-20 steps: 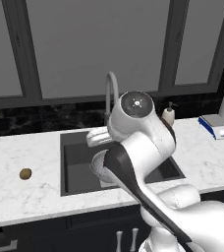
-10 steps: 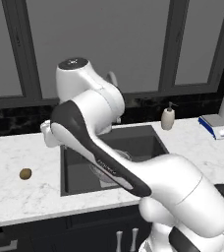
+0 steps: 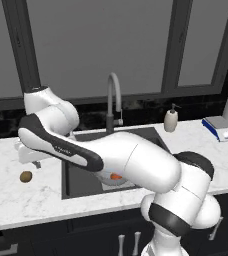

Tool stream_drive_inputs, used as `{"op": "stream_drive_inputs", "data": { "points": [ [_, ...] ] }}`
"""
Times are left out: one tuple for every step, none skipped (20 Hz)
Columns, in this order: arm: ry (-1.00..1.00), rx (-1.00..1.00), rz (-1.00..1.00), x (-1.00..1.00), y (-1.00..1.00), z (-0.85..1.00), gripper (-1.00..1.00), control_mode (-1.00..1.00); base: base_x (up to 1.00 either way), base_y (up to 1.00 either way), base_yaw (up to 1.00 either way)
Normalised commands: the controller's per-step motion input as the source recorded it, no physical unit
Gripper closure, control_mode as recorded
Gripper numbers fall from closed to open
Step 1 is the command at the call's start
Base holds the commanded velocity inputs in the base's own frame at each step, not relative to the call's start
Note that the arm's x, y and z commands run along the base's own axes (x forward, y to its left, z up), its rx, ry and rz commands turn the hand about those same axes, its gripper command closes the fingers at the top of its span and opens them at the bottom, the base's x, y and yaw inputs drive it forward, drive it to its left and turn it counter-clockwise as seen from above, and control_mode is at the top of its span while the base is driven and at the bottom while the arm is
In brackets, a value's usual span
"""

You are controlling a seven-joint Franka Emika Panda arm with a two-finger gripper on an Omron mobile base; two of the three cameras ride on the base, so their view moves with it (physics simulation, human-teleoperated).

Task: Put the colander in the sink, put the orange, kiwi in the colander, and turn on the sink faucet and pour water over the colander.

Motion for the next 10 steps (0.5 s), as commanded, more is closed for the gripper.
{"op": "stream_drive_inputs", "data": {
  "points": [
    [0.04,0.0,0.0,0.63,0.3,-0.99,-1.0,-1.0,0.0,0.0,0.0],
    [0.01,0.0,0.0,0.67,0.37,-0.92,-1.0,-1.0,0.0,0.0,0.0],
    [0.01,-0.01,0.0,0.76,0.42,-0.88,-1.0,-1.0,0.0,0.0,0.0],
    [0.03,-0.03,0.0,0.75,0.54,-0.98,-1.0,-1.0,0.0,0.0,0.0],
    [0.01,-0.03,0.0,0.75,0.53,-0.94,-1.0,-1.0,0.0,0.0,0.0],
    [0.0,-0.05,0.0,0.82,0.57,-0.89,-1.0,-1.0,0.0,0.0,0.0],
    [0.0,-0.06,0.0,0.77,0.61,-0.83,-1.0,-1.0,0.0,0.0,0.0],
    [0.0,-0.05,0.0,0.73,0.63,-0.8,-1.0,-1.0,0.0,0.0,0.0],
    [0.0,-0.02,0.0,0.64,0.62,-0.64,-1.0,-1.0,0.0,0.0,0.0],
    [0.0,-0.01,0.0,0.51,0.68,-0.47,-1.0,-1.0,0.0,0.0,0.0]
  ]
}}
